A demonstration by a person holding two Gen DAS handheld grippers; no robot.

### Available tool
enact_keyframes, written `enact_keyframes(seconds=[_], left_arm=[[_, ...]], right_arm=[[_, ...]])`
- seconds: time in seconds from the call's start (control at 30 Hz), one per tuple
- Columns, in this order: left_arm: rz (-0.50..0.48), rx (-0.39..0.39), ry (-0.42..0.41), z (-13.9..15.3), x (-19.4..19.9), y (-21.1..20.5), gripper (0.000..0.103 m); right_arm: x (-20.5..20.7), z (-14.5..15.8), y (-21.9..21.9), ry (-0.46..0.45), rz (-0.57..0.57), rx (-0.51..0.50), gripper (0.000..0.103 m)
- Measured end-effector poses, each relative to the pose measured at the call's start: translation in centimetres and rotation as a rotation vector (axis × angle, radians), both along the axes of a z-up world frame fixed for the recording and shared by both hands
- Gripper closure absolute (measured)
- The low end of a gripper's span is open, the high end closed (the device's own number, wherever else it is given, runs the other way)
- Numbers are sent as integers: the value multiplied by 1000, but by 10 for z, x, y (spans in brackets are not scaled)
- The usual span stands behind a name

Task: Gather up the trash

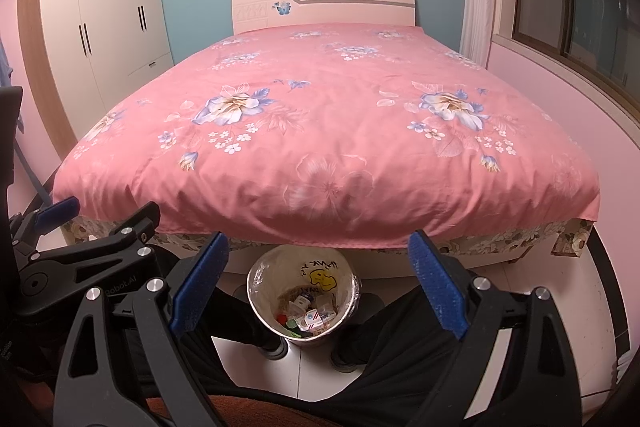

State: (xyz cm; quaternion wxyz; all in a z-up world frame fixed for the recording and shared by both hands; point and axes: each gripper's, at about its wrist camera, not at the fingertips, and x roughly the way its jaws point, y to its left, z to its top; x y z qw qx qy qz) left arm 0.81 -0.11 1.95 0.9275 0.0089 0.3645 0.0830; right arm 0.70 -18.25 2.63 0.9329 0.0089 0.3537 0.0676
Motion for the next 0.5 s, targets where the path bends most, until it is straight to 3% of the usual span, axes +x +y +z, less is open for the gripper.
enact_keyframes(seconds=[0.5], left_arm=[[-6, -2, -3, -1, 0, 2, 4]], right_arm=[[1, 1, 1, -6, 0, -3, 14]])
